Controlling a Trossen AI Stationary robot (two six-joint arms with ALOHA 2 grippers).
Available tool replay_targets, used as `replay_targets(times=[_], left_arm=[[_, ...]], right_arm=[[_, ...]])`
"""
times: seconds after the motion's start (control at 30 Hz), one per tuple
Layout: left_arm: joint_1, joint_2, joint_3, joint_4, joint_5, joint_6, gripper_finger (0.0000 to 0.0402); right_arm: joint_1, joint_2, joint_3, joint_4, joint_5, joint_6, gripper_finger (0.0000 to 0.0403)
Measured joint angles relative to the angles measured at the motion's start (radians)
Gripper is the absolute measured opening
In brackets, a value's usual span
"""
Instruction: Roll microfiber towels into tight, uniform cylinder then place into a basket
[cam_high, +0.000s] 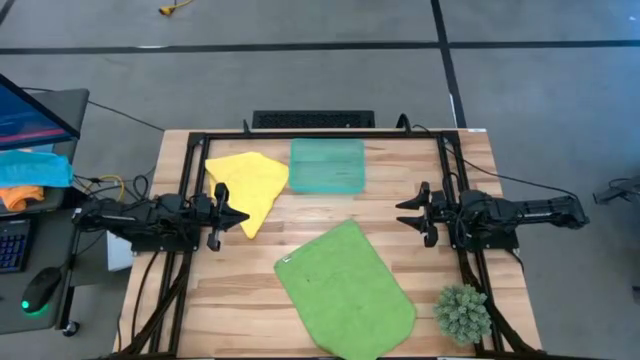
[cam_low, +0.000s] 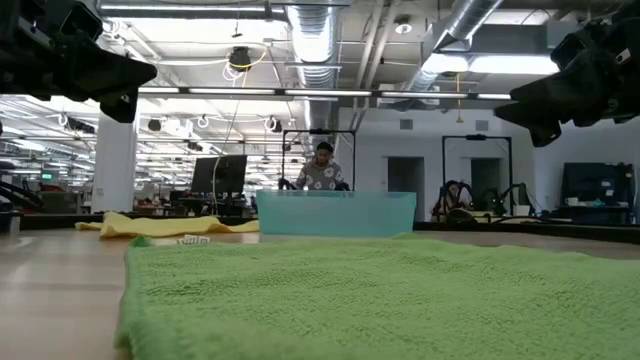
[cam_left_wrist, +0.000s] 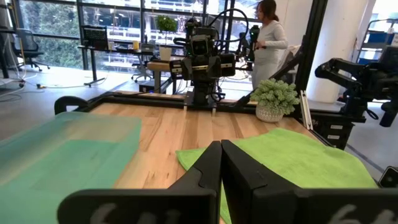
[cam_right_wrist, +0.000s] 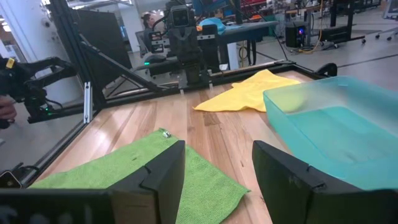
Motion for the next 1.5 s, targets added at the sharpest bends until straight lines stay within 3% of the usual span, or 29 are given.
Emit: replay_targets(times=[0.17,0.4,0.53,0.8,0.97,1.07,1.17,1.5], left_arm=[[0.000,0.000,0.000,0.001,-0.003,-0.013,0.0000],[-0.001,0.000,0.000,-0.011,0.094,-0.046,0.0015],[0.000,0.001,0.000,-0.013,0.064,-0.037,0.0063],[0.000,0.001,0.000,-0.009,0.043,0.035,0.0195],[-0.001,0.001,0.000,-0.013,0.095,-0.082,0.0241],[-0.001,0.001,0.000,-0.006,0.101,-0.122,0.0250],[-0.001,0.001,0.006,0.052,0.012,-0.166,0.0251],[0.000,0.062,0.157,0.125,0.008,-0.029,0.0245]], right_arm=[[0.000,0.000,0.000,0.000,0.000,0.000,0.0210],[0.000,0.000,0.000,0.000,0.000,0.000,0.0210],[0.000,0.000,0.000,0.000,0.000,0.000,0.0210],[0.000,0.000,0.000,0.000,0.000,0.000,0.0210],[0.000,0.000,0.000,0.000,0.000,0.000,0.0210],[0.000,0.000,0.000,0.000,0.000,0.000,0.0210],[0.000,0.000,0.000,0.000,0.000,0.000,0.0210],[0.000,0.000,0.000,0.000,0.000,0.000,0.0210]])
